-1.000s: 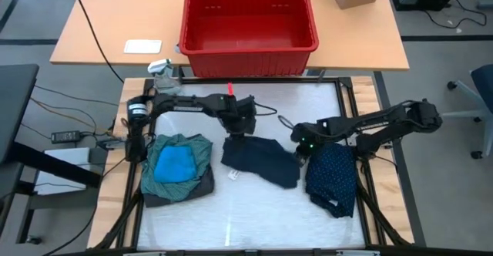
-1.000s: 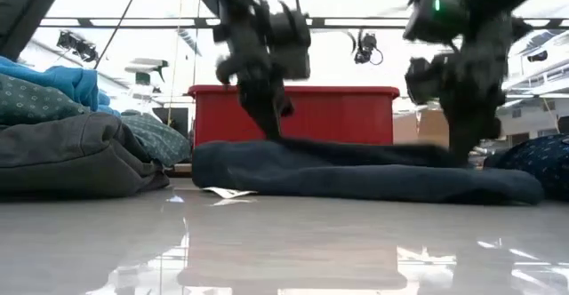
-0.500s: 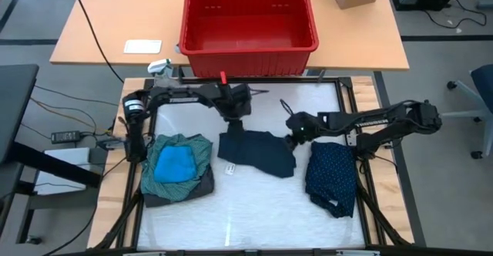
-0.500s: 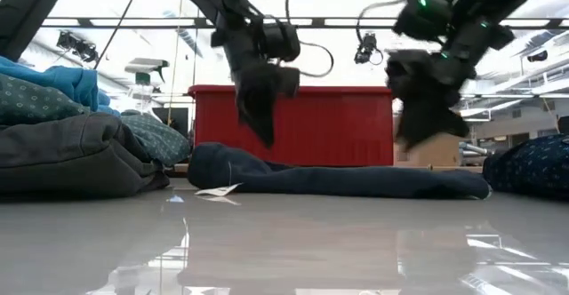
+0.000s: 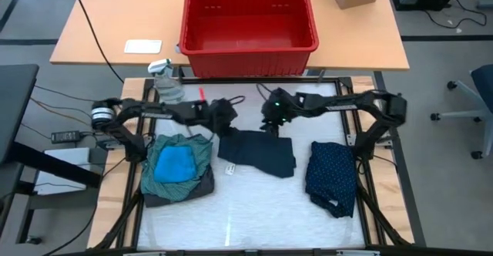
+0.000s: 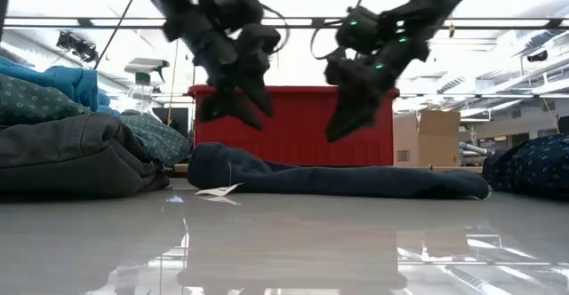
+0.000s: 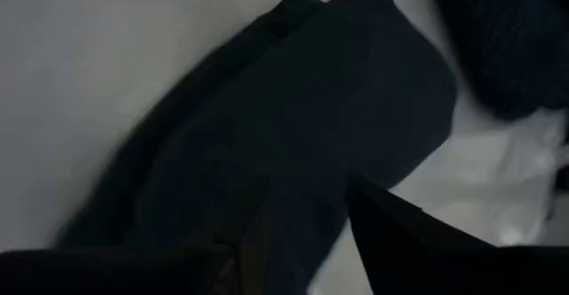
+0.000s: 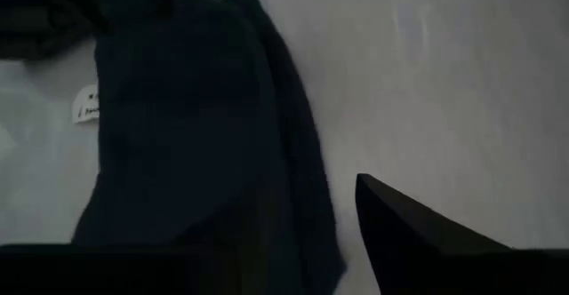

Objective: Fold laundry
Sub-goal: Fold the dark blue shorts

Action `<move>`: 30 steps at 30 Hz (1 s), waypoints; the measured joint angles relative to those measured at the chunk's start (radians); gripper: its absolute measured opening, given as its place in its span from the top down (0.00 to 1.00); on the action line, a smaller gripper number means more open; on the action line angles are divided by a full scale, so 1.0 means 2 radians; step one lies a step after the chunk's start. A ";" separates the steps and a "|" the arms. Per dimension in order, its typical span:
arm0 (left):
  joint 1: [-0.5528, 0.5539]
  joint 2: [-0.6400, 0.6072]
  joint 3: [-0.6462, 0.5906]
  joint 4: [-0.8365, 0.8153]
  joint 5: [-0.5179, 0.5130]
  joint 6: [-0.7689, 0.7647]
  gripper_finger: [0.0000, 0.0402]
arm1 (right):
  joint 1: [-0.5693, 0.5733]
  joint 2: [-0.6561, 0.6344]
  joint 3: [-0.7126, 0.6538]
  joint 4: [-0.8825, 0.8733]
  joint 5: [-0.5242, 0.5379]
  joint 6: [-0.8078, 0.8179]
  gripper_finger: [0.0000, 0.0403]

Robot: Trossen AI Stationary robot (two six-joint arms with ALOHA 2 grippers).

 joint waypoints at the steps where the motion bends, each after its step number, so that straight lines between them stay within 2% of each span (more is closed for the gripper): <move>1: -0.009 -0.009 -0.016 0.016 -0.004 -0.030 0.60 | -0.002 0.015 0.013 0.000 -0.007 -0.018 0.57; 5: -0.055 -0.029 -0.048 0.021 -0.033 -0.105 0.53 | -0.008 0.085 0.070 -0.017 -0.056 -0.075 0.51; 11: -0.128 -0.036 -0.051 -0.044 -0.091 -0.194 0.49 | -0.008 0.174 0.126 -0.064 -0.076 -0.130 0.48; 14: -0.158 -0.035 -0.051 -0.064 -0.102 -0.236 0.49 | -0.009 0.193 0.139 -0.076 -0.080 -0.140 0.51; 17: -0.177 -0.035 -0.051 -0.071 -0.114 -0.259 0.49 | -0.008 0.200 0.145 -0.102 -0.041 -0.138 0.61; 20: -0.178 -0.035 -0.051 -0.079 -0.125 -0.273 0.49 | -0.014 0.193 0.142 -0.132 -0.024 -0.100 0.76; 24: -0.158 -0.035 -0.051 -0.083 -0.143 -0.267 0.49 | -0.035 0.178 0.138 -0.200 -0.038 0.029 0.89; 27: -0.136 -0.035 -0.051 -0.083 -0.144 -0.246 0.49 | -0.042 0.170 0.135 -0.238 -0.071 0.090 0.91; 30: -0.119 -0.035 -0.051 -0.082 -0.143 -0.228 0.49 | -0.027 0.153 0.131 -0.255 -0.094 0.118 0.86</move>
